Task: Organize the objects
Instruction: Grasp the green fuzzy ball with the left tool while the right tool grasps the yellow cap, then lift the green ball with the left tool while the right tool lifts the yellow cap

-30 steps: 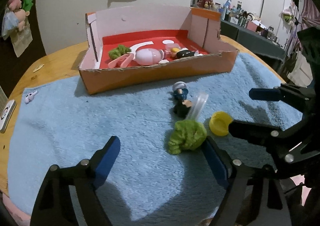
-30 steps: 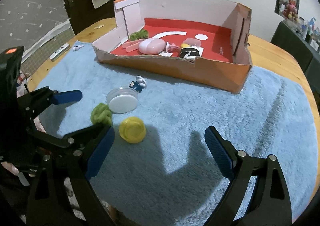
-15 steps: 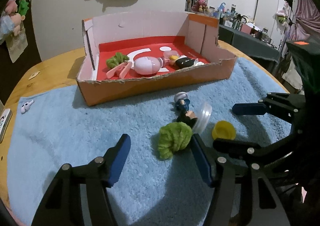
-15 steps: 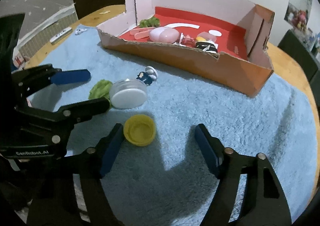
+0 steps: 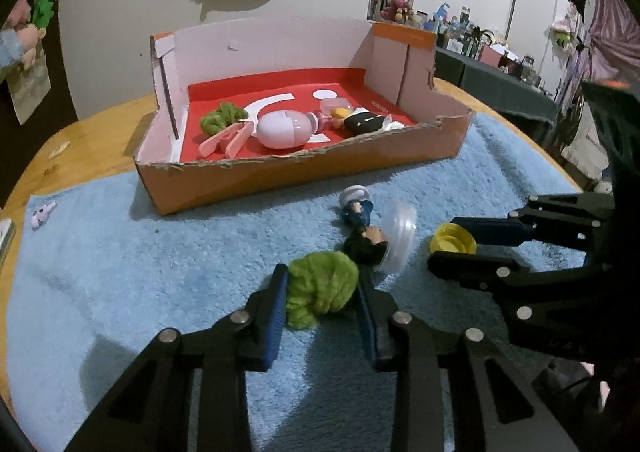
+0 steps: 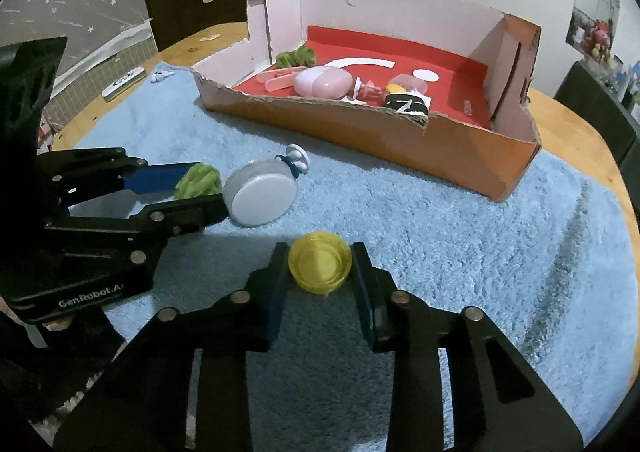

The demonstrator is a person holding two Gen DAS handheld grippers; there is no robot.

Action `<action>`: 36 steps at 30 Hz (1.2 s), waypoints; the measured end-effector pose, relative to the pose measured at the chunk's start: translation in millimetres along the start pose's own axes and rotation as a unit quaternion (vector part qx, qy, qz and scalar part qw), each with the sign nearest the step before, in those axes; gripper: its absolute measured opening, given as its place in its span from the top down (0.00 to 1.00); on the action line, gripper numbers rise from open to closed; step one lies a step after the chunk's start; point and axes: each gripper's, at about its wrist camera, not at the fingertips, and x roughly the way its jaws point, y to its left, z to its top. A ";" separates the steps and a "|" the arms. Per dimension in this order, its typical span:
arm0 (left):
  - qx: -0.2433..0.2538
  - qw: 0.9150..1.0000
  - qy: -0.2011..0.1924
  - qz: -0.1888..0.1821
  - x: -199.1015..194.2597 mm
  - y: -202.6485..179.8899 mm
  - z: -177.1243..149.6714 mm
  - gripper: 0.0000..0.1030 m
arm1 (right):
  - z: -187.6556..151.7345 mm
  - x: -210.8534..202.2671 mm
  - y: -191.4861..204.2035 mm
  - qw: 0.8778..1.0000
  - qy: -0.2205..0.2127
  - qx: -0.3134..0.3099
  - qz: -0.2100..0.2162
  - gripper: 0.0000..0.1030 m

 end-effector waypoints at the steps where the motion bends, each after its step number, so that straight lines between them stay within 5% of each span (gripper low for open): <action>1: -0.003 1.000 0.000 -0.002 -0.4 1.0 0.0 0.68 | -0.3 -0.2 -0.1 1.000 -0.001 0.001 0.001 0.72; 36: -0.050 0.999 -0.009 -0.004 -15.6 18.8 9.2 0.68 | -13.4 -16.2 -20.5 0.993 -0.025 0.076 0.086 0.72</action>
